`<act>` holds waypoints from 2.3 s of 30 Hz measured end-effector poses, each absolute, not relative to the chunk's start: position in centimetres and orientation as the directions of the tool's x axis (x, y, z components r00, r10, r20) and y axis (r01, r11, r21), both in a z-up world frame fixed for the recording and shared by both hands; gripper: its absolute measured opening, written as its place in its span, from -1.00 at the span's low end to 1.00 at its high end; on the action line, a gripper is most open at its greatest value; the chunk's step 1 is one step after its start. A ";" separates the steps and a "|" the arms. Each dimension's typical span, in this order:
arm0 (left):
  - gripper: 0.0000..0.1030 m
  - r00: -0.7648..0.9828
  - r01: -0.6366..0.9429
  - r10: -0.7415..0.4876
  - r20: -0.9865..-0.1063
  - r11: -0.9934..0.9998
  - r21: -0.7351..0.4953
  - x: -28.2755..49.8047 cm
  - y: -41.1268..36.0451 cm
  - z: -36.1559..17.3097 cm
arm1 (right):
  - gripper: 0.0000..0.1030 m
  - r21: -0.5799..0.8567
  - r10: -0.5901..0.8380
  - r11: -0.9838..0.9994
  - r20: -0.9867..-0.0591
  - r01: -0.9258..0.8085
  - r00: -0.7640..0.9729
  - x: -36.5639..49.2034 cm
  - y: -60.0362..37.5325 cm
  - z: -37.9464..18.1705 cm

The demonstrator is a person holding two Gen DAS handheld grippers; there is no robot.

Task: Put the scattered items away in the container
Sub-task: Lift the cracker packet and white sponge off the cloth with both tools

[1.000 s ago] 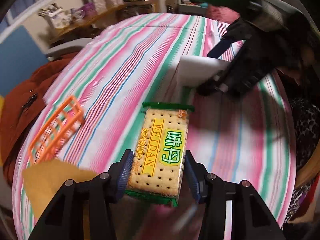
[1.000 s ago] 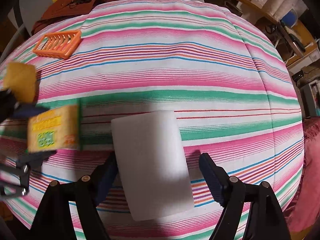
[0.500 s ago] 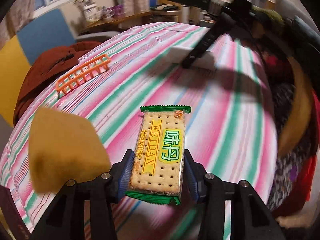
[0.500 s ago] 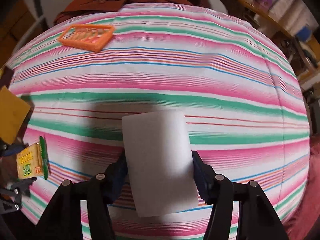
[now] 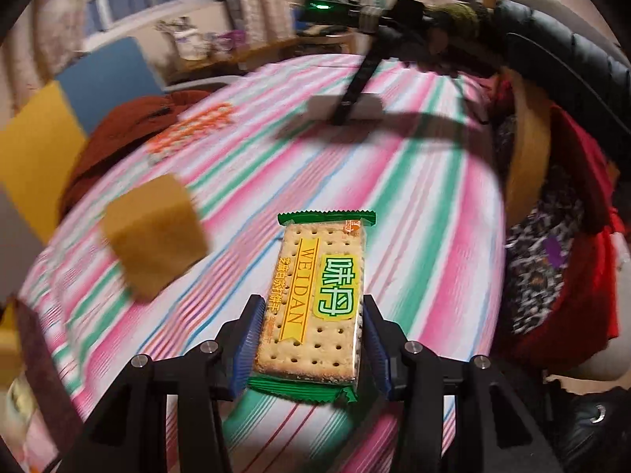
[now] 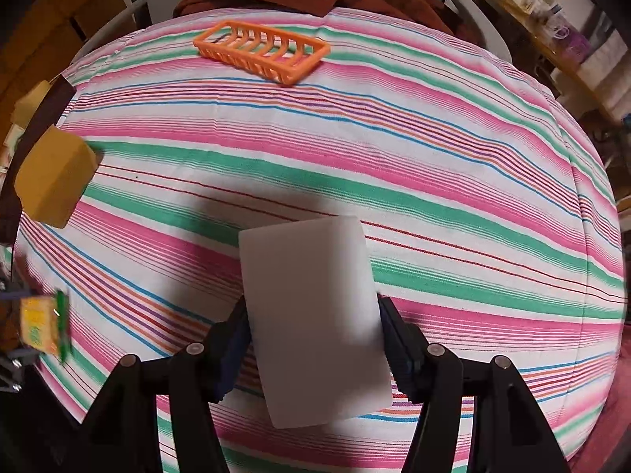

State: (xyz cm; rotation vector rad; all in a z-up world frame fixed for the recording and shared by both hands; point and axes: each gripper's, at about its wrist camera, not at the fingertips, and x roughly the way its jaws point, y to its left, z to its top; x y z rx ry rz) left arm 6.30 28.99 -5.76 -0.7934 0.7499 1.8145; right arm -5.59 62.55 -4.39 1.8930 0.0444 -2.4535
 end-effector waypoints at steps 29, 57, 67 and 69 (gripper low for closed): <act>0.61 -0.332 -0.840 0.573 -0.749 -0.540 -0.040 3.0 25.6 -7.2 | 0.95 0.128 -0.044 -0.965 -0.940 -0.228 -0.340 -1.8 58.6 -4.1; 0.62 -0.361 -0.839 0.580 -0.730 -0.543 -0.017 3.0 25.8 -7.4 | 0.87 0.111 -0.021 -0.975 -0.907 -0.191 -0.420 7.0 51.6 -4.2; 0.56 -0.386 -0.828 0.563 -0.731 -0.561 0.005 3.6 25.8 -7.0 | 0.41 0.062 0.049 -0.972 -0.889 -0.225 -0.455 6.8 50.9 -4.9; 0.47 -0.398 -0.834 0.560 -0.726 -0.551 0.031 4.1 26.1 -6.9 | 0.47 0.085 0.050 -0.961 -0.883 -0.264 -0.466 6.7 50.3 -4.9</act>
